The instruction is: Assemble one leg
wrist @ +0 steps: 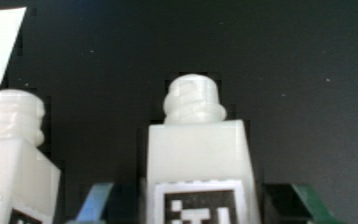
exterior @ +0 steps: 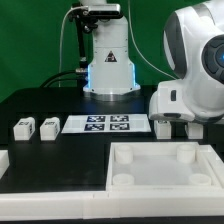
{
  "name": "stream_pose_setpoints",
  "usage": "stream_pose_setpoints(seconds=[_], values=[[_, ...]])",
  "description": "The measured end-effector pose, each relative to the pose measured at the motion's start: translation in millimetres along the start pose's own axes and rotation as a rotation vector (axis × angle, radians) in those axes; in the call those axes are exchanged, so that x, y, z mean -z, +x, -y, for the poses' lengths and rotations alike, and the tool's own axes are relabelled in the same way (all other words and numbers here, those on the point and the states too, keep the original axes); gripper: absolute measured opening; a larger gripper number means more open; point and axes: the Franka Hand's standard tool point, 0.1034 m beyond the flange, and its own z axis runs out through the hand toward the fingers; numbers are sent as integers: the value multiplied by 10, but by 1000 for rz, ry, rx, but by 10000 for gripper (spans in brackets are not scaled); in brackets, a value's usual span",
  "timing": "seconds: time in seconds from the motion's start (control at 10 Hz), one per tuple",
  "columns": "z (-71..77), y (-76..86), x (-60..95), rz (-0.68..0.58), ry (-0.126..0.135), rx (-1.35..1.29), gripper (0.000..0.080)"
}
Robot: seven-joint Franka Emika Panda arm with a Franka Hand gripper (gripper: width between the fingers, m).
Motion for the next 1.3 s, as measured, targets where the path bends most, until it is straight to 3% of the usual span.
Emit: stream_pose_setpoints(seconds=[0.6,1.0,1.2,1.3], values=[[-32,3,33,0,-1,15,288],[-252,-142,770,-48,19,85,289],[-279,-134,1316,-241,56,110,290],[-303,-228,1515,-301,64,109,290]])
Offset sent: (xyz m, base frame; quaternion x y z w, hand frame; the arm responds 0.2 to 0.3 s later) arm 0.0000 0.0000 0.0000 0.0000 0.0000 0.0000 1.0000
